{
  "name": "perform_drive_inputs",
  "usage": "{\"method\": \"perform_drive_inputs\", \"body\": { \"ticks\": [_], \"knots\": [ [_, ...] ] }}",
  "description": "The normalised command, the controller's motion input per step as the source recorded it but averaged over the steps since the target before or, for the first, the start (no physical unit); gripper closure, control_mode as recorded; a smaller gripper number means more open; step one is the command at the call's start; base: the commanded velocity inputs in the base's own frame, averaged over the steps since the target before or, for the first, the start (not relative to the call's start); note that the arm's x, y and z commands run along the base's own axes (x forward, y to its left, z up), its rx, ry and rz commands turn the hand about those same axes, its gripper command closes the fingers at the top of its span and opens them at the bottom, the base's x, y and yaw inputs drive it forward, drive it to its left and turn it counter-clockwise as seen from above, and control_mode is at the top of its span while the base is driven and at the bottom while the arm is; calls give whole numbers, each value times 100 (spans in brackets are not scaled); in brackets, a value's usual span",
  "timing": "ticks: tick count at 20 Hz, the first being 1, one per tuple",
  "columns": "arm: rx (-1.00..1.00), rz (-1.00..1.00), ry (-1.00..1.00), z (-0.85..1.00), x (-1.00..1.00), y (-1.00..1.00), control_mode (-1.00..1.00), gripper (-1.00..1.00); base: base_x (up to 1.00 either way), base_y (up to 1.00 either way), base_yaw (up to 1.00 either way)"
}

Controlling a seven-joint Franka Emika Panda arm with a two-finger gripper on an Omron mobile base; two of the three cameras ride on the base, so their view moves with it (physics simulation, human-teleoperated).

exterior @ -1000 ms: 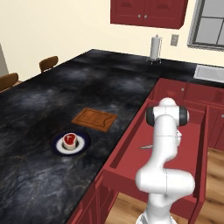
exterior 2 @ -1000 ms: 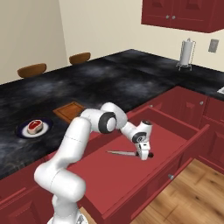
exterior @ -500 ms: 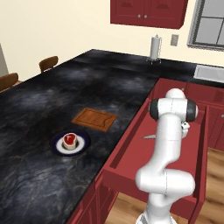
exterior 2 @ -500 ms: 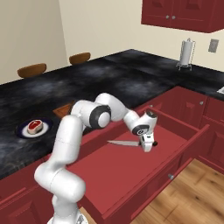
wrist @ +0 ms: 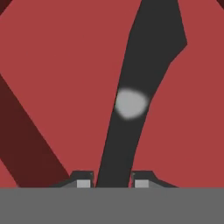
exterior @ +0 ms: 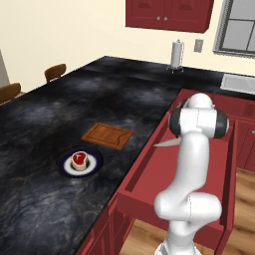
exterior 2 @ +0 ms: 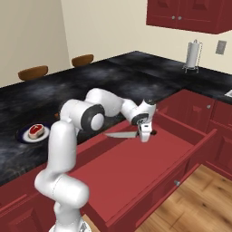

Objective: Pick up the knife from the drawer and place it on the cutting board. Then place the meat from the plate to the cutting board.

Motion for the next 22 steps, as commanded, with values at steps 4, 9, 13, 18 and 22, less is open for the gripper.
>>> {"method": "perform_drive_inputs", "body": {
  "ticks": [4, 9, 13, 18, 22],
  "knots": [
    [9, -8, 0, 69, 34, 72, -100, 100, 0, 0, 0],
    [7, -8, 0, 40, 51, 82, -100, 100, 0, 0, 0],
    [11, -9, 2, 20, 54, 85, -100, 100, 0, 0, 0],
    [0, -4, 6, 10, 54, 87, -100, 100, 0, 0, 0],
    [-4, 0, 16, 12, 48, 86, -100, 100, 0, 0, 0]
  ]
}}
